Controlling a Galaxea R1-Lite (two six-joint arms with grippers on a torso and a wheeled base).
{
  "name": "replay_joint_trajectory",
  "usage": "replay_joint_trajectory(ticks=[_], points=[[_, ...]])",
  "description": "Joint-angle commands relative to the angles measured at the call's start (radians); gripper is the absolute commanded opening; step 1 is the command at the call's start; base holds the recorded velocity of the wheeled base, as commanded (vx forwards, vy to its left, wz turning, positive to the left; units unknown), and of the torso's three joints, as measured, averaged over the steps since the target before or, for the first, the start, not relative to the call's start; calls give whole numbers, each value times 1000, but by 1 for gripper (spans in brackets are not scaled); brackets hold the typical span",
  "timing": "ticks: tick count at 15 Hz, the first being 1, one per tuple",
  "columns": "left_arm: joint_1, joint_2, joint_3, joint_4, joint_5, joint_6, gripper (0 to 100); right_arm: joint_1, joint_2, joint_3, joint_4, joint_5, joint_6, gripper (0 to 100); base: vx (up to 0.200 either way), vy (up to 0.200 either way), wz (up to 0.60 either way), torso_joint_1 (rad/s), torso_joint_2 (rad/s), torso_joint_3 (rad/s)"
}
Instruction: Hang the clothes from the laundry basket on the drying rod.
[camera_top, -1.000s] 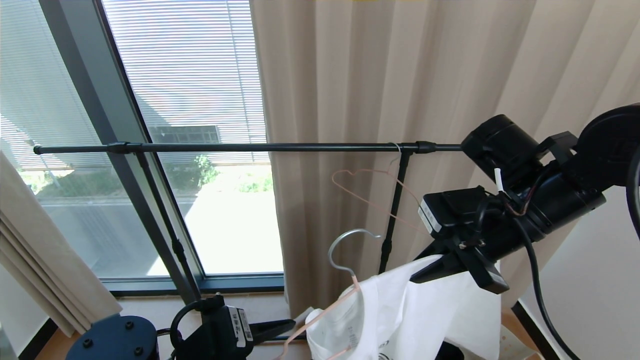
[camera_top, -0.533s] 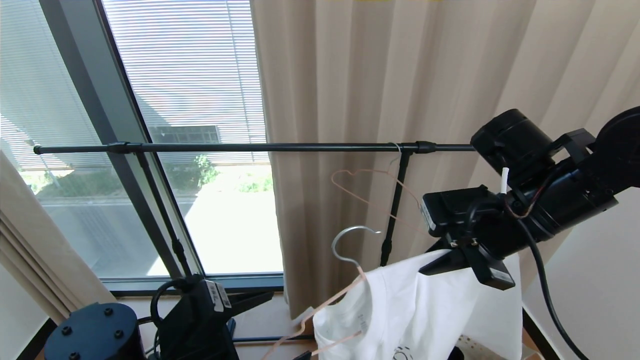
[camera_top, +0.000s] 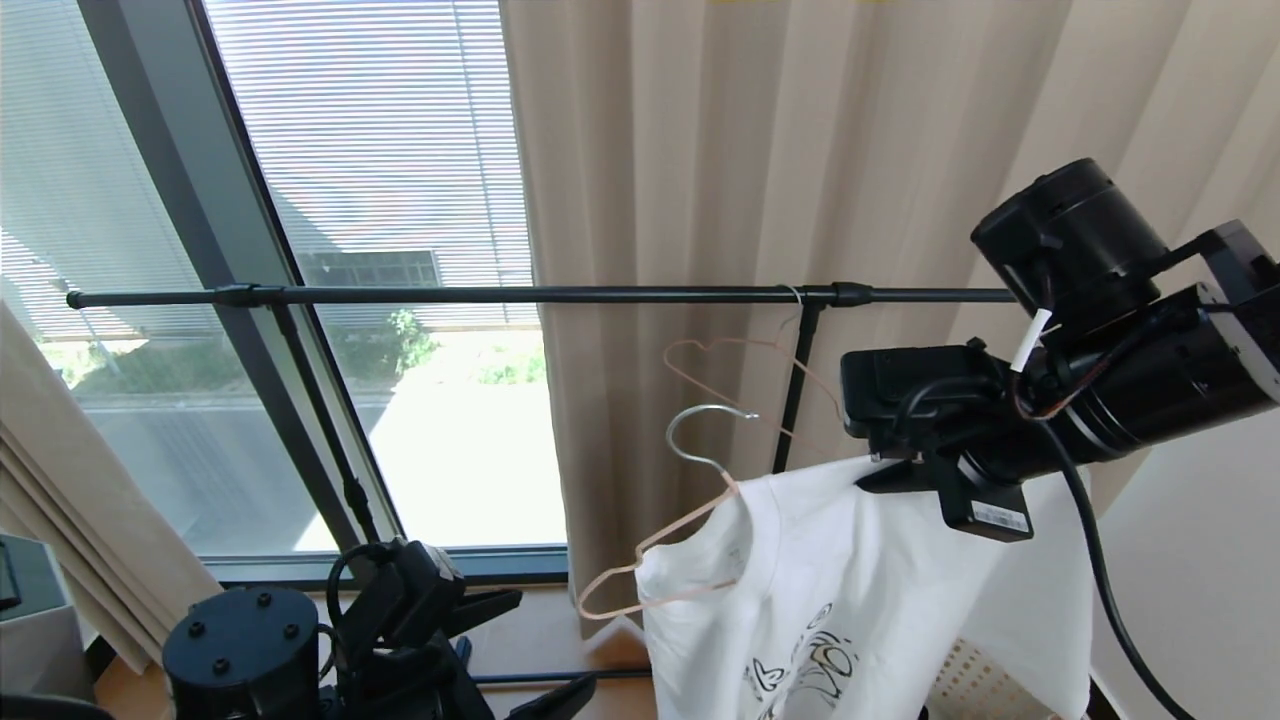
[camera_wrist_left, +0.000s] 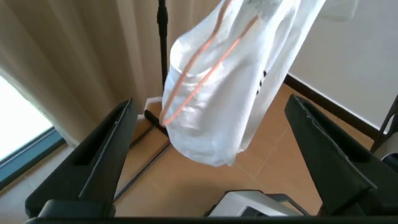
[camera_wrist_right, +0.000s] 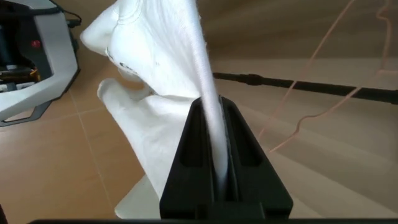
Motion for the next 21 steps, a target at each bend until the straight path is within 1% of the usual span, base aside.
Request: replay_joint_trajectory(ticks=[1,3,4,5,6,8,9,10,11,13,14,15,18,20,21], points=[[-3,129,-54,-1,4,-39,100,17,-44,4,-36,-29,-1,0,0,0,0,0,0,0],[-32,135,-70,-1,5,-122,100,40,-64,10,-74,-57,2,0,0,0,0,0,0,0],[-32,135,-70,-1,5,-122,100,40,-64,10,-74,-57,2,0,0,0,0,0,0,0],[-66,145,-83,-1,11,-180,100,56,-89,11,-97,-101,2,0,0,0,0,0,0,0],[-72,160,-95,-1,19,-194,100,69,-99,11,-97,-121,4,0,0,0,0,0,0,0],[-83,203,-152,-1,67,-260,100,93,-113,33,-108,-132,30,0,0,0,0,0,0,0],[-91,220,-184,-1,113,-300,100,95,-112,56,-157,-134,57,0,0,0,0,0,0,0],[-91,232,-207,-1,143,-324,100,96,-112,94,-231,-134,88,0,0,0,0,0,0,0],[-91,234,-215,-1,149,-334,100,96,-110,114,-274,-137,102,0,0,0,0,0,0,0],[-91,232,-239,-1,154,-389,100,107,-115,191,-410,-198,120,0,0,0,0,0,0,0],[-89,231,-259,-1,165,-435,100,119,-127,218,-447,-213,120,0,0,0,0,0,0,0],[-86,229,-273,-1,177,-458,100,124,-133,229,-458,-213,120,0,0,0,0,0,0,0],[-80,234,-311,-1,237,-476,100,129,-145,243,-462,-215,143,0,0,0,0,0,0,0],[-66,237,-339,-1,245,-499,100,136,-158,254,-467,-215,168,0,0,0,0,0,0,0],[-61,241,-343,-1,251,-499,100,141,-170,261,-472,-215,168,0,0,0,0,0,0,0]])
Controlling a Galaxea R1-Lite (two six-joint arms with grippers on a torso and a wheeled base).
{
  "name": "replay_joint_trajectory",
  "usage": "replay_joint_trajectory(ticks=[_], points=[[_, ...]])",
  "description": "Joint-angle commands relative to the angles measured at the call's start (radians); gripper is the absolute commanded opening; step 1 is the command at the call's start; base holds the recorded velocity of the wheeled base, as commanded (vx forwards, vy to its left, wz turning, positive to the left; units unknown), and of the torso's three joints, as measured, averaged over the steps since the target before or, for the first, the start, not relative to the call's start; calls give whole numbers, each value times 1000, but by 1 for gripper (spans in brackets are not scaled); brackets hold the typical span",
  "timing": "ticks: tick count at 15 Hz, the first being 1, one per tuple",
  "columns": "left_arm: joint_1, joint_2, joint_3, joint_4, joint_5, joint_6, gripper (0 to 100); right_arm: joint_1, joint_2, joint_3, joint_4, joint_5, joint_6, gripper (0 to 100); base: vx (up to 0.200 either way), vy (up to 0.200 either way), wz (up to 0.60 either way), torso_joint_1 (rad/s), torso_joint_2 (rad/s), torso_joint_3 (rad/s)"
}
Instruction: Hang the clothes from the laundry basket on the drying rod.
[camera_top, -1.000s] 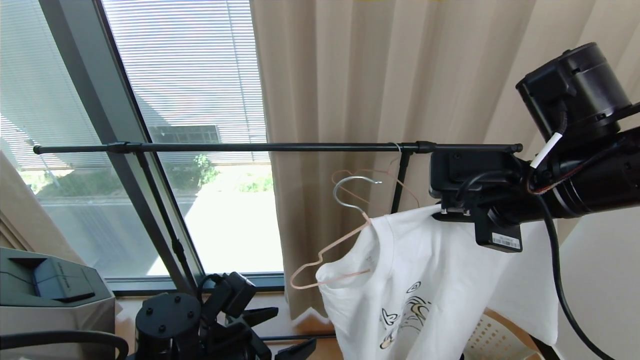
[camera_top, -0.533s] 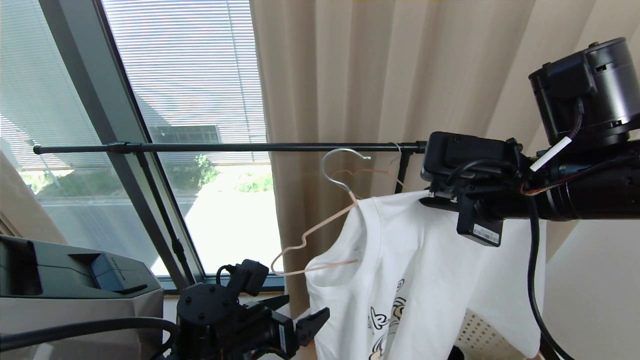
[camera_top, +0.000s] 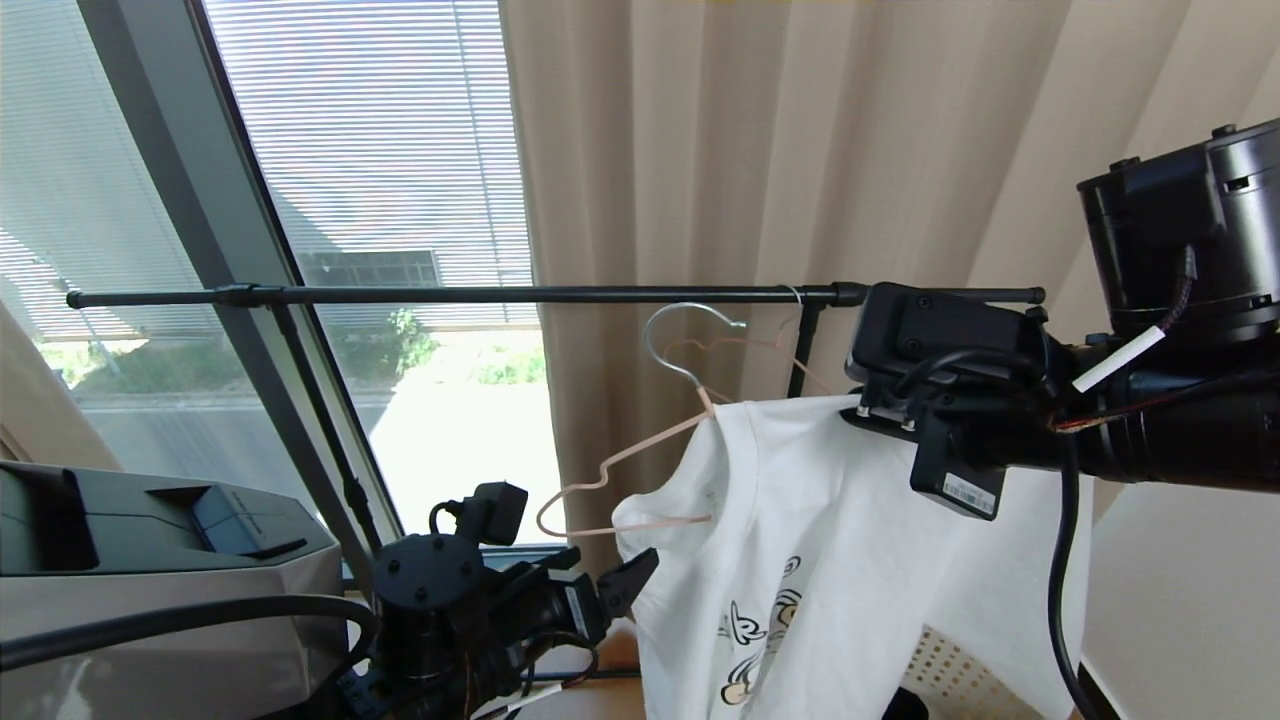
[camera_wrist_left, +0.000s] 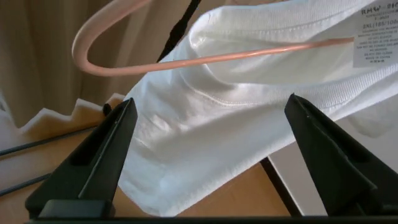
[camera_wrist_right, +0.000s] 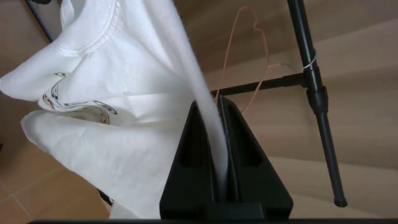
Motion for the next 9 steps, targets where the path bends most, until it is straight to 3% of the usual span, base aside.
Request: replay_joint_trajectory(ticks=[1,5,9], points=[[8,6,-13,-1,7,0,100,10,-22,13,-7,-1,1,0,0,0,0,0,0,0],[8,22,-39,-1,45,1,100,85,-41,28,-20,-81,99,0,0,0,0,0,0,0],[-8,48,-32,-1,70,51,100,97,-58,24,-21,-84,115,0,0,0,0,0,0,0]])
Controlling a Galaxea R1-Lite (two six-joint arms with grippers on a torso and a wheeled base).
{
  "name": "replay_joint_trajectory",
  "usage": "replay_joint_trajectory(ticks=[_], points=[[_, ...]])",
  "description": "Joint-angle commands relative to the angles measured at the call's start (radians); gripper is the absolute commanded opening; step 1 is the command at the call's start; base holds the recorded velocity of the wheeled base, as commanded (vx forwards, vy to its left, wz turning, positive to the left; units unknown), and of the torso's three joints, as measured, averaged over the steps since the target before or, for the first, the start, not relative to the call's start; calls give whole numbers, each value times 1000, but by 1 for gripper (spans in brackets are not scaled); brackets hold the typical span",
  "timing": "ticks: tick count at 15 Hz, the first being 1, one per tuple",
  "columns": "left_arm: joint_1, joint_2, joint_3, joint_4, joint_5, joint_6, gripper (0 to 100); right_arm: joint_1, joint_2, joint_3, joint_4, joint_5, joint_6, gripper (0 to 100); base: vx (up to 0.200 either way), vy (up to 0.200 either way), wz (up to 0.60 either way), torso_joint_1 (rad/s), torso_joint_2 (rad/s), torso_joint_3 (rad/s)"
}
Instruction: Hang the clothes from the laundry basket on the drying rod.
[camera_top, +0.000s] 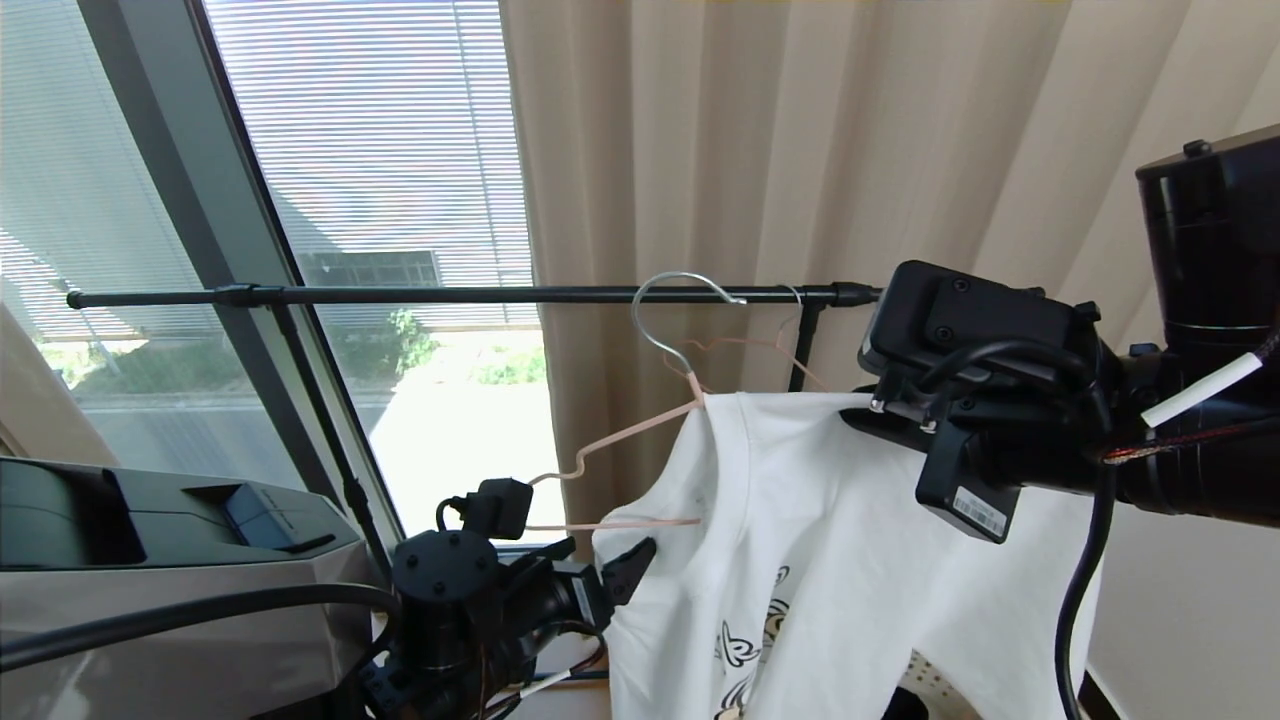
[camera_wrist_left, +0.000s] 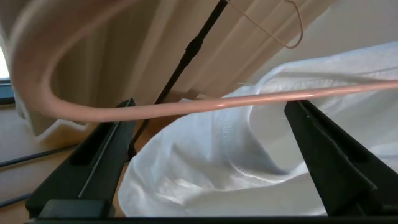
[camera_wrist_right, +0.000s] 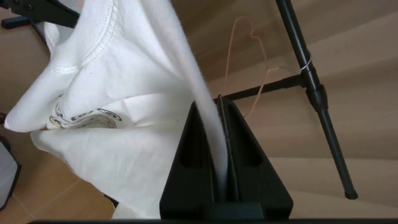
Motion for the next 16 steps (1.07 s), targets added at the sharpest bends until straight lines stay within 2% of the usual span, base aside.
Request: replay_joint_trajectory(ticks=[1,3,4,7,9,13,15,16], points=[[-10,16,6,-1,13,15,100,0,-7,-2,0,-2,8,0,0,0,0,0,0,0],[-16,25,6,-1,28,20,100,-17,-14,2,1,-2,21,0,0,0,0,0,0,0],[-16,23,1,-1,34,20,0,-34,-14,8,1,0,21,0,0,0,0,0,0,0],[-16,13,4,-1,69,98,0,-77,-14,41,1,9,23,0,0,0,0,0,0,0],[-16,-12,4,-1,91,109,0,-106,-16,71,0,21,25,0,0,0,0,0,0,0],[-10,-23,6,-1,92,139,0,-156,-57,180,-77,129,35,0,0,0,0,0,0,0],[-10,-23,6,-1,94,144,0,-187,-90,238,-132,156,101,0,0,0,0,0,0,0],[-10,-23,6,-1,94,153,0,-190,-116,280,-167,190,173,0,0,0,0,0,0,0]])
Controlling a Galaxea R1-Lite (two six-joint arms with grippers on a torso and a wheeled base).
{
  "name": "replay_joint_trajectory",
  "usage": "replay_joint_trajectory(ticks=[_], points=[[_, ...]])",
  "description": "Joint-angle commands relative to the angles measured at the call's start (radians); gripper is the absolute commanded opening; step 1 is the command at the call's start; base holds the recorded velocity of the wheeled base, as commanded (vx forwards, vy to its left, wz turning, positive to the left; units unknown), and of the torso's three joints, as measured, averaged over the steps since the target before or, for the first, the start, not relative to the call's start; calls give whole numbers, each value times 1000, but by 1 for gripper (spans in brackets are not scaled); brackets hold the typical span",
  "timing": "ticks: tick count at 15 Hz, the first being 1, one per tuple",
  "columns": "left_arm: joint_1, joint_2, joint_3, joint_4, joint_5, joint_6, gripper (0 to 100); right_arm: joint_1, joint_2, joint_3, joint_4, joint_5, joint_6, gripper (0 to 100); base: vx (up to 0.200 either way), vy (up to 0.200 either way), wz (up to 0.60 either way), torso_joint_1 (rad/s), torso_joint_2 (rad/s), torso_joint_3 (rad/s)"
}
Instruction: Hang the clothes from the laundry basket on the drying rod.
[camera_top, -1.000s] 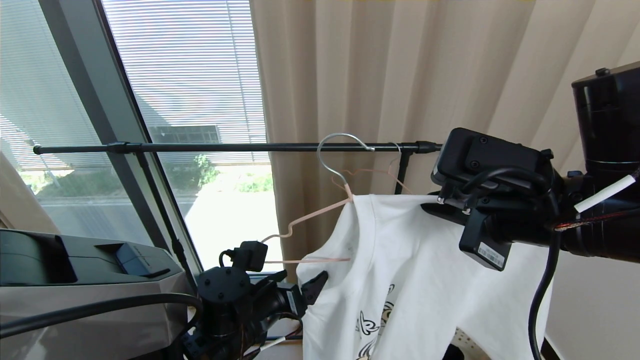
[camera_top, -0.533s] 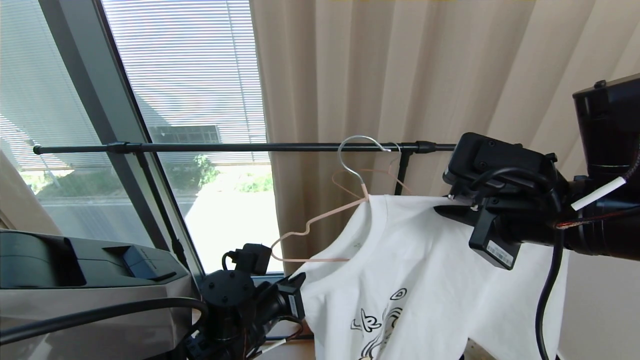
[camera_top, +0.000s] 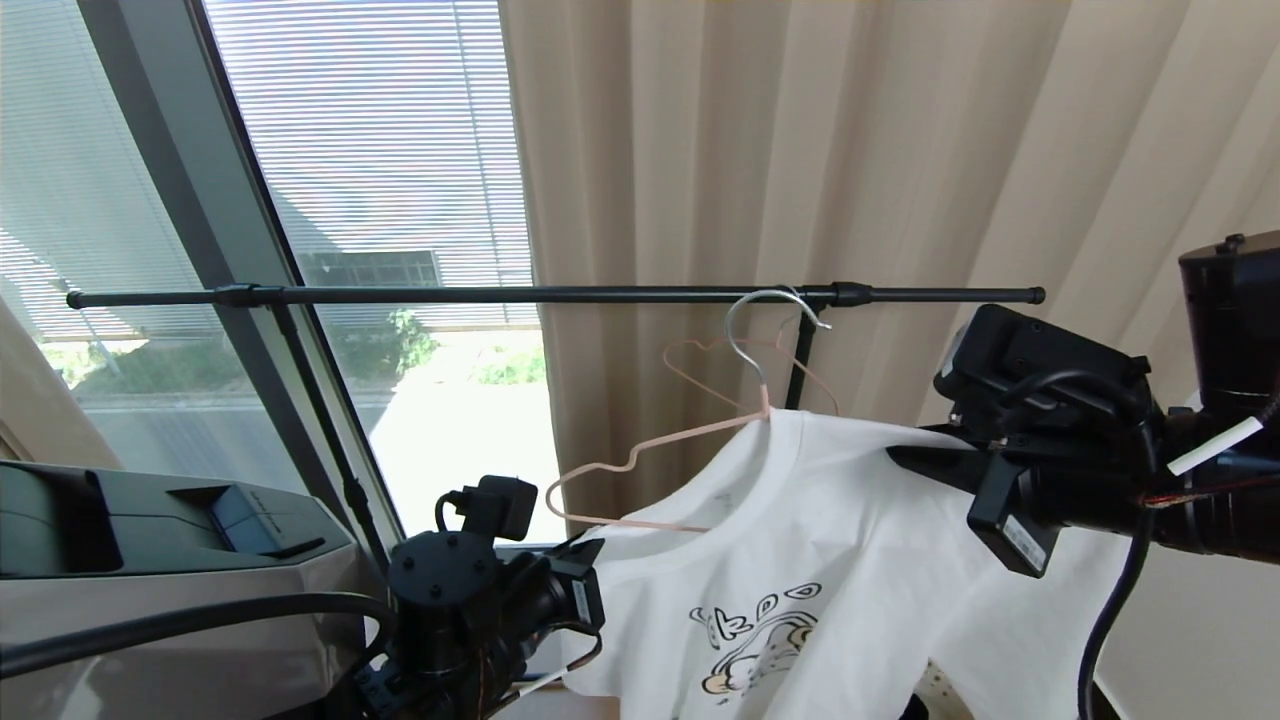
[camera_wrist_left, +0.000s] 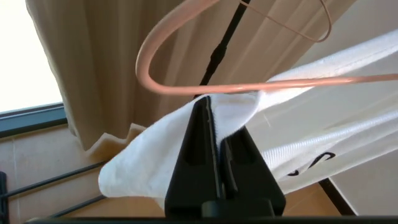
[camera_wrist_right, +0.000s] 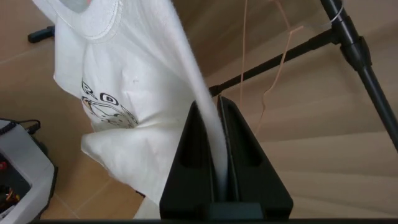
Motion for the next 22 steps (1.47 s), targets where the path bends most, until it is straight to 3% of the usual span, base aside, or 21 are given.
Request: replay_joint_trajectory(ticks=[1,12,16,20,22], points=[[0,-4,0,-1,1,2,0,-17,-57,83,-42,45,78,0,0,0,0,0,0,0],[91,-7,-12,-1,-2,52,0,-97,-57,117,-81,65,62,0,0,0,0,0,0,0],[110,-40,-11,-1,-5,61,0,-138,-55,154,-81,65,-23,0,0,0,0,0,0,0],[112,-119,-3,-1,-8,118,0,-106,-8,166,-88,69,-12,0,0,0,0,0,0,0],[106,-186,-15,-1,-5,185,0,-52,0,195,-142,66,66,0,0,0,0,0,0,0]])
